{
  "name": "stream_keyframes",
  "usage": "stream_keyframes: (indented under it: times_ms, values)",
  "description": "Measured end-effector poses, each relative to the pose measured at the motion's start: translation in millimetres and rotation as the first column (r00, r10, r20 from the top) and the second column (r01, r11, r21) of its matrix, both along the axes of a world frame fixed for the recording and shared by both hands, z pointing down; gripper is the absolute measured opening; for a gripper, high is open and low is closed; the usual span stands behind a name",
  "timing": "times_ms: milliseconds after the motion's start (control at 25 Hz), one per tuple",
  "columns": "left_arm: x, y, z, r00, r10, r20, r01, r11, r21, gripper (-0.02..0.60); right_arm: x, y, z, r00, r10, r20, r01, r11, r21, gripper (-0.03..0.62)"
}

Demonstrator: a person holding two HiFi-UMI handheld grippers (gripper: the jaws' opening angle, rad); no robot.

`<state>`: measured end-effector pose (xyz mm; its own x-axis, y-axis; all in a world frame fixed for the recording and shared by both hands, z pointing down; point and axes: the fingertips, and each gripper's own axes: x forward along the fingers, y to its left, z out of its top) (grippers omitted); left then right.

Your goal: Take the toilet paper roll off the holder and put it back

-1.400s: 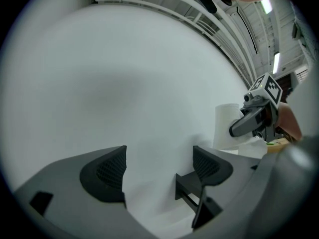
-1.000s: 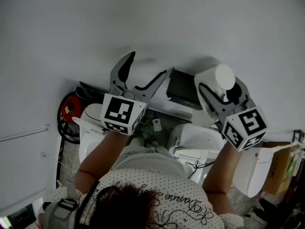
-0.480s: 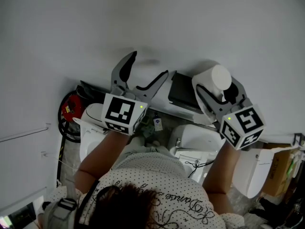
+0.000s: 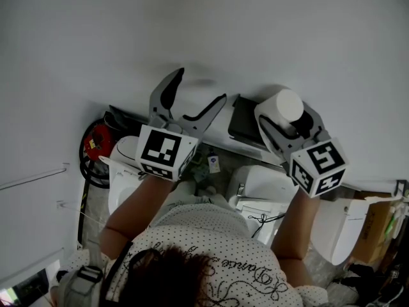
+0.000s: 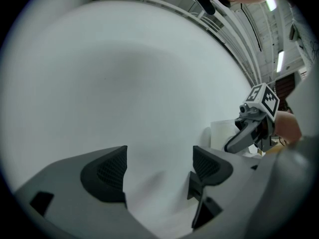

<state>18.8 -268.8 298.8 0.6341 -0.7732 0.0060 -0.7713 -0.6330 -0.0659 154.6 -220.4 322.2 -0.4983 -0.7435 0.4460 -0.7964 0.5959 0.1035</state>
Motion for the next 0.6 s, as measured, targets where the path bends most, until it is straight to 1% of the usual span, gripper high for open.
stream_keyframes:
  times_ms: [200, 400, 600]
  values:
    - [0.6, -0.1, 0.5, 1.0, -0.001, 0.003, 0.001, 1.0, -0.004, 0.402, -1.0, 0.9, 5.8, 1.0, -0.002, -0.005, 0.002, 1.0, -0.013, 0.307]
    - [-0.8, 0.6, 2.1, 1.0, -0.002, 0.002, 0.002, 1.0, -0.007, 0.402, -3.4, 2.4, 10.9, 0.999, 0.001, -0.037, -0.002, 1.0, -0.015, 0.307]
    - [-0.5, -0.7, 3.3, 1.0, -0.002, 0.004, 0.002, 1.0, -0.012, 0.402, -5.0, 0.6, 14.0, 0.999, -0.003, -0.038, 0.002, 1.0, -0.023, 0.308]
